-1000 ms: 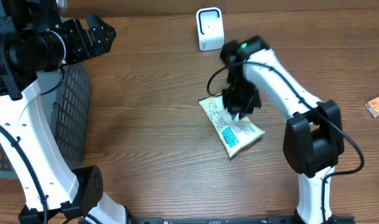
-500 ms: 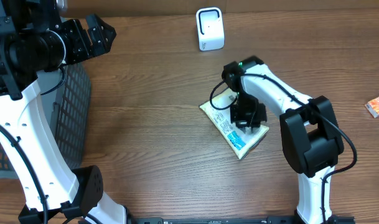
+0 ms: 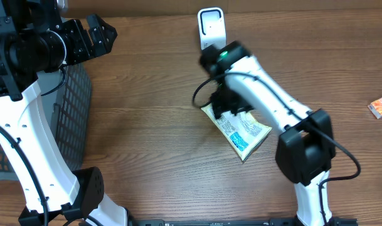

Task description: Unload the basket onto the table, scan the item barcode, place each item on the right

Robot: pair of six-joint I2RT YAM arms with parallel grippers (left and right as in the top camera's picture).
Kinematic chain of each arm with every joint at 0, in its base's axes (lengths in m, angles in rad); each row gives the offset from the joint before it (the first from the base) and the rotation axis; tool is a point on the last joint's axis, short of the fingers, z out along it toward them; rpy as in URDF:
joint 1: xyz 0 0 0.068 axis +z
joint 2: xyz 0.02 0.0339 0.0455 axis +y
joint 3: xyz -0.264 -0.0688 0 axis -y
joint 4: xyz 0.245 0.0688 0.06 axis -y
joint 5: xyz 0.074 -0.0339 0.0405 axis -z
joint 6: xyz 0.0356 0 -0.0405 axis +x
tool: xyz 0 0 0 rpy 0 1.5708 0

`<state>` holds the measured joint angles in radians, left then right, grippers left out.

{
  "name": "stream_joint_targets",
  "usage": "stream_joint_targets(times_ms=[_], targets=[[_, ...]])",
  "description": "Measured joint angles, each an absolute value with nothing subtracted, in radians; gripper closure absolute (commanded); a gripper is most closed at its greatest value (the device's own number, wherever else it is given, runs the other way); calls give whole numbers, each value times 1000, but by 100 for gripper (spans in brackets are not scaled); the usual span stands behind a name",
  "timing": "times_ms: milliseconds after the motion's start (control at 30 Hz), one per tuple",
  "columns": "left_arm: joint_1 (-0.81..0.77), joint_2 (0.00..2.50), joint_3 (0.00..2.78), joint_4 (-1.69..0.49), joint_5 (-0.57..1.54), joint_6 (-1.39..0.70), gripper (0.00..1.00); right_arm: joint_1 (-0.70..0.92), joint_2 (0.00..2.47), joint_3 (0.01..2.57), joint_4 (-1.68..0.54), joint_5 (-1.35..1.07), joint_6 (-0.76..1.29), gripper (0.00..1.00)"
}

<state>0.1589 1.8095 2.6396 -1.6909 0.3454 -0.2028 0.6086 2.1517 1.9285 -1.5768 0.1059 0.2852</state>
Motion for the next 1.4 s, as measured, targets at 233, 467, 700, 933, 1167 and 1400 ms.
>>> stream_joint_targets(times_ms=[233, 467, 700, 933, 1167, 1400], targets=[[159, 1810, 2640, -1691, 345, -203, 0, 756, 2152, 1776, -1414, 230, 265, 0], [159, 1810, 2640, -1691, 345, -203, 0, 764, 2152, 1653, -1351, 374, 308, 0], [159, 1810, 2640, -1691, 345, -203, 0, 761, 2152, 1645, -1346, 419, 365, 13], [159, 1810, 2640, -1691, 345, -203, 0, 761, 2152, 1642, -1320, 399, 408, 20], [159, 1810, 2640, -1691, 345, -203, 0, 761, 2152, 1565, -1237, 389, 419, 25], [159, 1810, 2640, -1691, 345, -203, 0, 762, 2149, 1528, -1174, 407, 423, 89]])
